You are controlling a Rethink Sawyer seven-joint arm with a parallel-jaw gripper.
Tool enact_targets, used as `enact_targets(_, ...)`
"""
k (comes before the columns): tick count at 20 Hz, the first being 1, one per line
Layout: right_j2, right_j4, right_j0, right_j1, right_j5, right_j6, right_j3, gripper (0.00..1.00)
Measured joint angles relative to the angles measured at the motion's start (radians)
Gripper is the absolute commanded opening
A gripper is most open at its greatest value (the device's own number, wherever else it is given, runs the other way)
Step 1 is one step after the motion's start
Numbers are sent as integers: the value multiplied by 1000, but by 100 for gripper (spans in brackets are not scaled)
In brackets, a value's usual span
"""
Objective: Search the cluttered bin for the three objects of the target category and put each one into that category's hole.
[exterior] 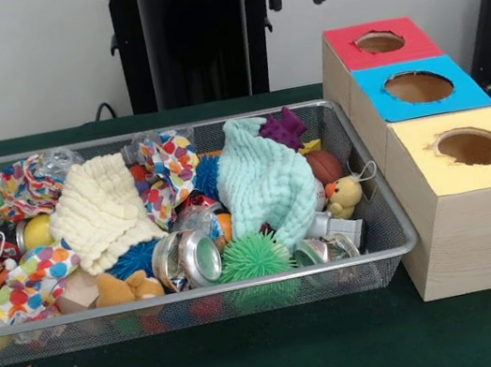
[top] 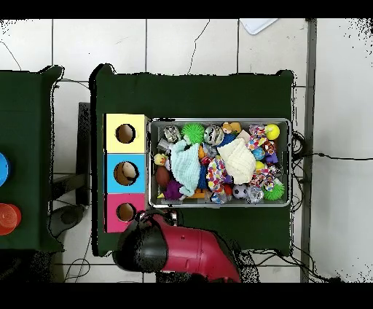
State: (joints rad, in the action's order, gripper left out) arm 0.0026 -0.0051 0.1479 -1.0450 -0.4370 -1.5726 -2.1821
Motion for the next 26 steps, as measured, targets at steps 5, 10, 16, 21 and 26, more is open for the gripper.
enact_targets(5, 12, -32, 60, 100, 54, 0, 18, 100)
enact_targets(10, 16, -82, 94, 207, 65, 0, 65, 100)
enact_targets(16, 40, -147, 126, 324, 77, 0, 127, 100)
enact_targets(21, 70, -179, 143, 396, 98, 0, 174, 100)
enact_targets(26, 88, -183, 131, 449, 101, 0, 227, 100)
